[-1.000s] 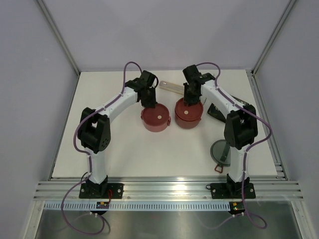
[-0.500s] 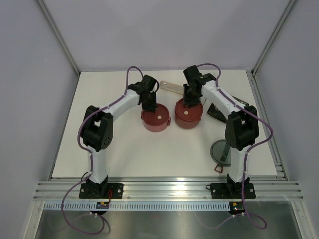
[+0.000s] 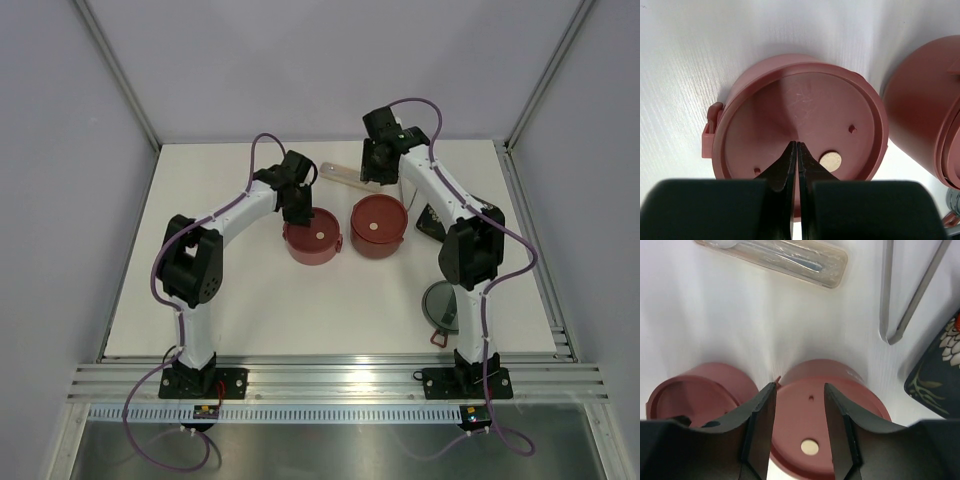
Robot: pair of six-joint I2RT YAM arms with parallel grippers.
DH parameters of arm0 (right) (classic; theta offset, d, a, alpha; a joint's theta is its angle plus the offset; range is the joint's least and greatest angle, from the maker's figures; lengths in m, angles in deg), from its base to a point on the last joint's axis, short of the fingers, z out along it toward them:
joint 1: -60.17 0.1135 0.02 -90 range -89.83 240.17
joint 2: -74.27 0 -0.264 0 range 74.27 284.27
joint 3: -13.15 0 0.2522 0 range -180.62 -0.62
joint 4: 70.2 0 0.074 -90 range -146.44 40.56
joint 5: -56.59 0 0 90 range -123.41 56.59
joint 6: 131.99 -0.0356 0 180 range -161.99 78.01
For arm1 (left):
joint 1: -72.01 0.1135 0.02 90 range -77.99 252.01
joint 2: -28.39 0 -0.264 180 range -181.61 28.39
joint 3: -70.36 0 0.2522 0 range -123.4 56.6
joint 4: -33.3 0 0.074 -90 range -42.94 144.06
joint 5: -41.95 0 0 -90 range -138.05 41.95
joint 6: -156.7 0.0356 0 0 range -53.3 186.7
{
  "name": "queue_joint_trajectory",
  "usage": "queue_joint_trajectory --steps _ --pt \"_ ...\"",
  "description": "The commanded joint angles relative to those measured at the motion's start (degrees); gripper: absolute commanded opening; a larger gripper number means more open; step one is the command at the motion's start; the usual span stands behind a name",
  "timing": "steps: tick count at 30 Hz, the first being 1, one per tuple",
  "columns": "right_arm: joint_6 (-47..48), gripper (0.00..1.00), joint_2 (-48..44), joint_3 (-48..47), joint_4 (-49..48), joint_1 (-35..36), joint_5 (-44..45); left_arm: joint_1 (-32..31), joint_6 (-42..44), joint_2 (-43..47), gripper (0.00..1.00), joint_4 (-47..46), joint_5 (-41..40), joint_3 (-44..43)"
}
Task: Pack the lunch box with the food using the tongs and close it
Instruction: Close the box lid on the packing box.
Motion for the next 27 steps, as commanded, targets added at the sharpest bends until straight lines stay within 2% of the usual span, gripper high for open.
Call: queue_joint_trajectory --steps 1,8,16,23,27 --pt "-0.30 0.50 4.38 -3.37 2.21 -0.10 2.25 -0.29 1.00 3.50 0.03 -0.92 -0.35 0.41" --pt "-1.09 0.49 2.46 1.90 -0.51 -0.10 -0.66 -0.30 0.91 3.50 0.03 -1.19 0.09 0.76" --pt "-0.74 0.49 1.75 1.29 -0.08 -0.01 0.04 -0.30 0.91 3.41 0.03 -1.01 0.00 0.76" --pt "-0.22 0.49 -5.70 0.94 -0.17 -0.01 1.98 -0.30 0.73 3.50 0.03 -0.93 -0.44 0.85" --pt "-0.13 0.49 -10.28 5.75 -0.51 0.07 1.80 -0.30 1.00 3.68 0.03 -0.84 -1.05 0.50"
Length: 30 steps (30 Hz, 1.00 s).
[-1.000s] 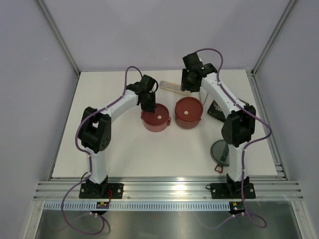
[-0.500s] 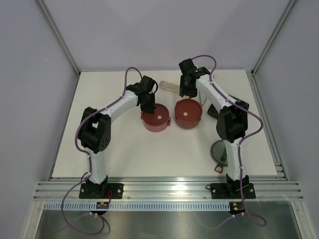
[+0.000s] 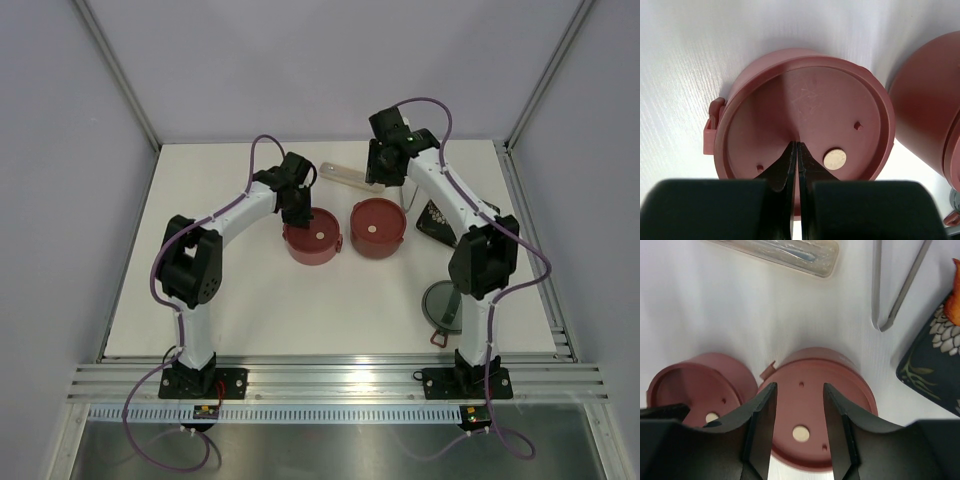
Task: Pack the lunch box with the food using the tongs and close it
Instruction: Close the box lid on the packing box.
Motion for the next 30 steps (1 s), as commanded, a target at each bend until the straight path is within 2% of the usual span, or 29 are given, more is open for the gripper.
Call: queue_joint_trajectory --steps 1,5,11,17,24,30 --pt "0.14 0.49 -8.67 3.86 -0.62 0.10 0.58 -0.27 0.98 3.44 0.03 -1.03 -0.97 -0.55" --pt "-1.44 0.52 -11.31 12.65 -3.69 0.27 -2.14 -0.19 1.06 3.61 0.03 -0.77 -1.32 -0.99" --pt "-2.68 0.52 -8.17 23.82 -7.31 1.68 -4.88 -0.27 1.24 4.32 0.03 -0.24 -1.32 -1.96" --pt "-2.06 0.52 -9.90 22.87 -5.46 2.82 -2.24 -0.27 1.24 3.88 0.03 -0.15 -0.97 -2.84" --pt "-0.83 0.52 -13.07 13.81 -2.04 4.22 0.66 -0.27 0.80 3.61 0.03 -0.15 -0.62 -2.75" --pt "-1.01 0.52 -10.44 16.70 -2.30 5.02 0.05 -0.27 0.80 4.32 0.03 -0.15 -0.79 -2.31"
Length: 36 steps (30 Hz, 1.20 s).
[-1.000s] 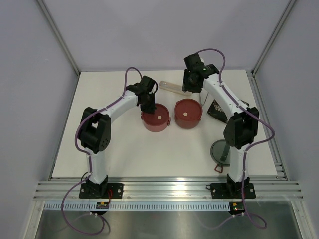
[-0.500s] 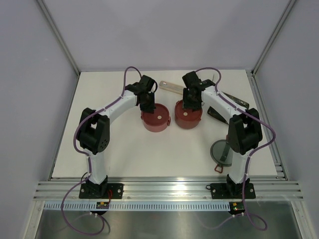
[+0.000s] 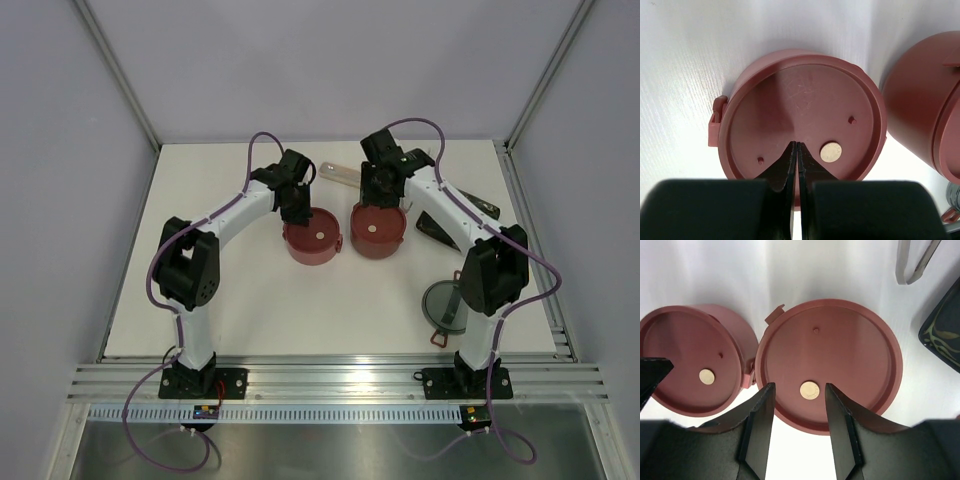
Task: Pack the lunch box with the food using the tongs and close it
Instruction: Close the box lid on the packing box.
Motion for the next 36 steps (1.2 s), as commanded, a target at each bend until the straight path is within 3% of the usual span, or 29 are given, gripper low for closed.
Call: queue_joint_trajectory --steps 1,5,10,21,32,36 --pt "0.15 0.52 0.42 2.26 -0.43 1.15 0.70 -0.27 0.41 3.16 0.03 -1.18 -0.66 -1.42" --pt "0.06 0.51 3.49 7.09 -1.68 1.76 0.35 -0.27 0.49 3.33 0.03 -1.44 -0.66 -0.80" --pt "1.29 0.52 3.69 6.05 1.13 2.56 3.69 -0.19 0.41 3.51 0.03 -1.36 -0.49 -0.62" --pt "3.58 0.57 -0.54 -6.43 4.39 2.29 8.96 -0.27 0.49 3.95 0.03 -1.44 -0.31 -0.89" --pt "1.29 0.57 6.84 1.99 -0.80 0.80 0.44 -0.27 0.67 2.10 0.02 -1.01 0.30 -1.94" --pt "0.94 0.57 4.92 2.18 -0.62 0.80 0.26 -0.54 1.37 2.19 0.06 -1.09 -0.13 -1.94"
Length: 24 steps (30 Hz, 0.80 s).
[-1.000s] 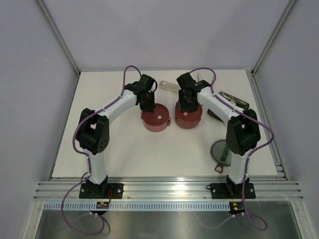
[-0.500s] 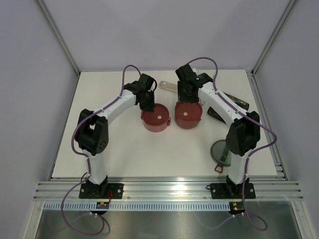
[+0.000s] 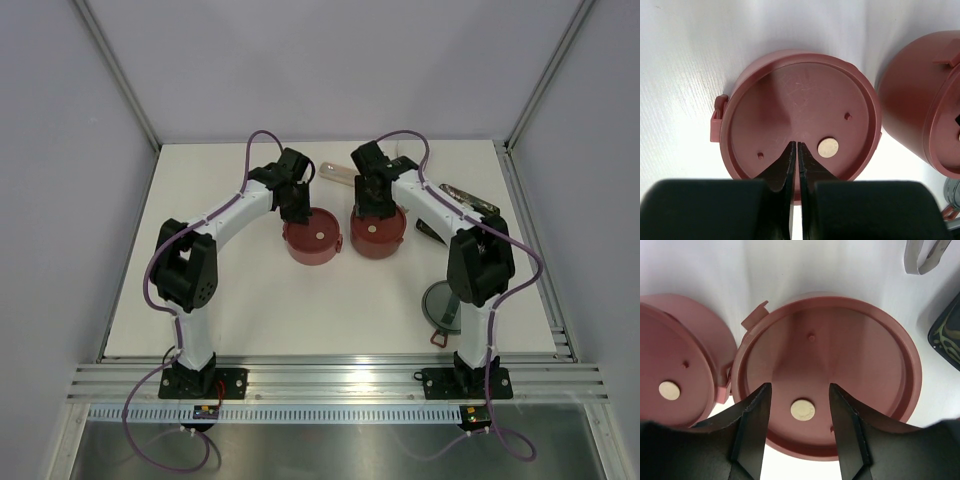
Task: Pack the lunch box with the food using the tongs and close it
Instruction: Close the box lid on the packing box.
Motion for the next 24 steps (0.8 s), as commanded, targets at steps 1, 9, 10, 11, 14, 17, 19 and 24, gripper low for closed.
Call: queue_joint_trajectory --steps 1,9,10,11,14,17,19,24 --pt "-0.31 0.57 -1.90 -0.03 1.06 -0.10 -0.79 -0.69 1.20 0.84 0.08 -0.99 -0.77 -2.23" --pt "0.84 0.59 -10.25 -7.59 5.72 -0.27 6.32 -2.01 1.20 -3.02 0.09 1.39 -2.62 -8.63" --pt "0.75 0.60 -11.05 -7.68 5.81 -0.36 6.68 -2.10 1.11 -3.47 0.08 1.56 -2.79 -9.34" --pt "0.66 0.60 -12.53 -7.59 5.99 -0.45 7.04 -2.27 1.11 -3.99 0.09 1.57 -3.14 -9.78" --pt "0.14 0.62 -15.35 -5.84 6.17 -0.89 8.18 -2.27 0.76 -6.19 0.07 2.18 -4.99 -10.49" --pt "-0.74 0.63 -17.81 -2.85 6.25 -1.59 8.71 -2.27 0.06 -7.60 0.06 1.83 -5.69 -8.22" --pt "-1.36 0.63 -19.31 -0.14 5.90 -2.46 8.62 -2.27 -0.47 -7.78 0.06 -0.53 -4.74 -4.28" --pt "-1.97 0.63 -21.51 3.04 5.55 -4.14 8.18 -2.80 -0.82 -9.36 0.04 1.04 -4.73 -4.25"
